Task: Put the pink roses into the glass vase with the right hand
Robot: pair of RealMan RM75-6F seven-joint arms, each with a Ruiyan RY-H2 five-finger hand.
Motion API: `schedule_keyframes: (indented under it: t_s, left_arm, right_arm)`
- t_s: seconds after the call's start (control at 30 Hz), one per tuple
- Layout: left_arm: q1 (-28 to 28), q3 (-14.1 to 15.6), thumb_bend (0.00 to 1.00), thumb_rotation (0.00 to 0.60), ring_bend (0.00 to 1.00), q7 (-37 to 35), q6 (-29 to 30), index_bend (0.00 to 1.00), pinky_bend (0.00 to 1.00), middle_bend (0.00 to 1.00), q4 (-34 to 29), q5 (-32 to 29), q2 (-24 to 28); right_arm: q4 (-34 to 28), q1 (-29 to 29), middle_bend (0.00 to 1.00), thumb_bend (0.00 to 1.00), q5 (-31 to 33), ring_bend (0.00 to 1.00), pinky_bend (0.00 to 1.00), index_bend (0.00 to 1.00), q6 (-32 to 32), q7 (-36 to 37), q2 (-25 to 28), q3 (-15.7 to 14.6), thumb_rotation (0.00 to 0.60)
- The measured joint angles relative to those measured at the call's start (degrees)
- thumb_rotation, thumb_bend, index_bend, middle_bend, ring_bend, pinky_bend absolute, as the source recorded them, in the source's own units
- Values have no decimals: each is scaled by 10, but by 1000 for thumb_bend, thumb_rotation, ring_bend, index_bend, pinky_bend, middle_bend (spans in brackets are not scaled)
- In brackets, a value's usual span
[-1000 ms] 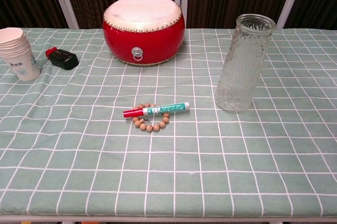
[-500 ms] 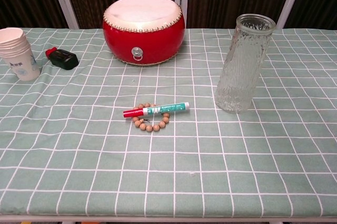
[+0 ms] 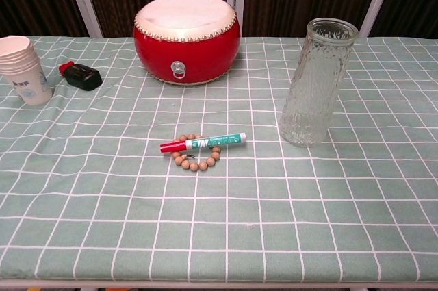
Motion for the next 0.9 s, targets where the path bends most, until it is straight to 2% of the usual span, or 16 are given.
schedule_keyframes:
  t_s: [0.53,0.9]
  left_arm:
    - [-3,-2,0,600,0,-7,-1,85,161,0,0,2,1]
    - [-3,-1,0,600,0,-6,2,85,161,0,-3,5,2]
  right_arm:
    - [-70,13,254,172,135,0,0,779,25,-60,32,12,600]
    - [-95,3,255,174,156,0,0,779,61,-80,36,2,600]
